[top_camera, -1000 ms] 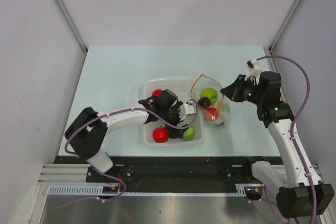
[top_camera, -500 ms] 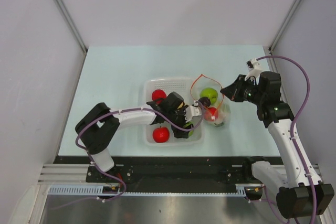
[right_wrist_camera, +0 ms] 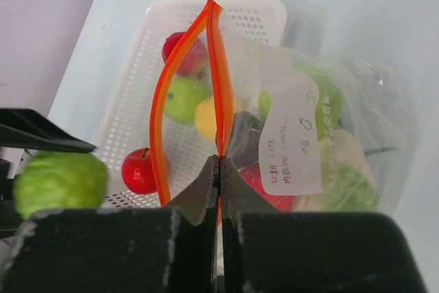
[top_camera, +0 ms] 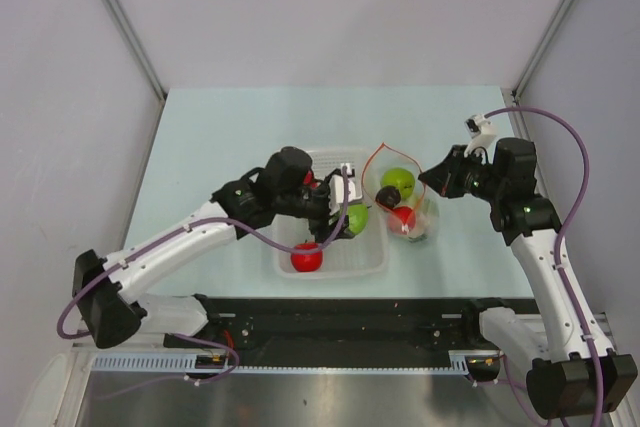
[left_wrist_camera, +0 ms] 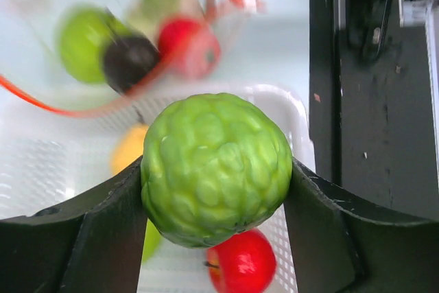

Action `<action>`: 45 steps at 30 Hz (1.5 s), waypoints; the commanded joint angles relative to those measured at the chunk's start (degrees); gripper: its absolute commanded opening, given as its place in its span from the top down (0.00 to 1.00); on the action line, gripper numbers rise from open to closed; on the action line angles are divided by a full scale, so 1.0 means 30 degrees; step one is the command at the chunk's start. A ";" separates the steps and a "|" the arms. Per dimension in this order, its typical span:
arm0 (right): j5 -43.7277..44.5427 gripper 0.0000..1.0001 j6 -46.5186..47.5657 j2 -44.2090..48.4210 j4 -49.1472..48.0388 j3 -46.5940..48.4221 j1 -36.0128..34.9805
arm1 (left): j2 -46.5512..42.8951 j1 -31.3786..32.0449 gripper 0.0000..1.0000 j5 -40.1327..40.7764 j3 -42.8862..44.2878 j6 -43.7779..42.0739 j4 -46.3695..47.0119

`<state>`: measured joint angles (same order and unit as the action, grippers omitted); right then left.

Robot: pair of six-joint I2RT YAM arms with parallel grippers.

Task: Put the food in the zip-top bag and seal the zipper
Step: Pick up the fake fruit from the bin, then place the fake fruit in the zipper food storage bag, then adjust the zipper food storage bag at the center of the board.

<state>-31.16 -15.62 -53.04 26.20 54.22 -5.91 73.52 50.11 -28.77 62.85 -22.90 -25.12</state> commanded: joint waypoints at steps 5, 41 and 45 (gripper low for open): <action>-0.0747 1.00 0.1103 0.0540 0.0262 0.0063 -0.0080 | 0.3116 -0.0091 0.69 0.0450 0.6641 0.0393 -0.0358; -0.5435 1.00 0.5936 -0.0221 0.0145 0.0824 0.1707 | 0.7747 0.0903 0.14 -0.1751 0.9696 -1.1520 -0.5072; -0.5581 1.00 0.6670 -0.0690 0.0263 0.1000 0.1707 | 0.8277 0.1227 0.22 -0.0752 0.8905 -1.3839 -0.5016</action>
<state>-45.56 -0.08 -54.13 28.03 54.30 -0.99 96.42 52.66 -32.80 91.94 -53.28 -39.00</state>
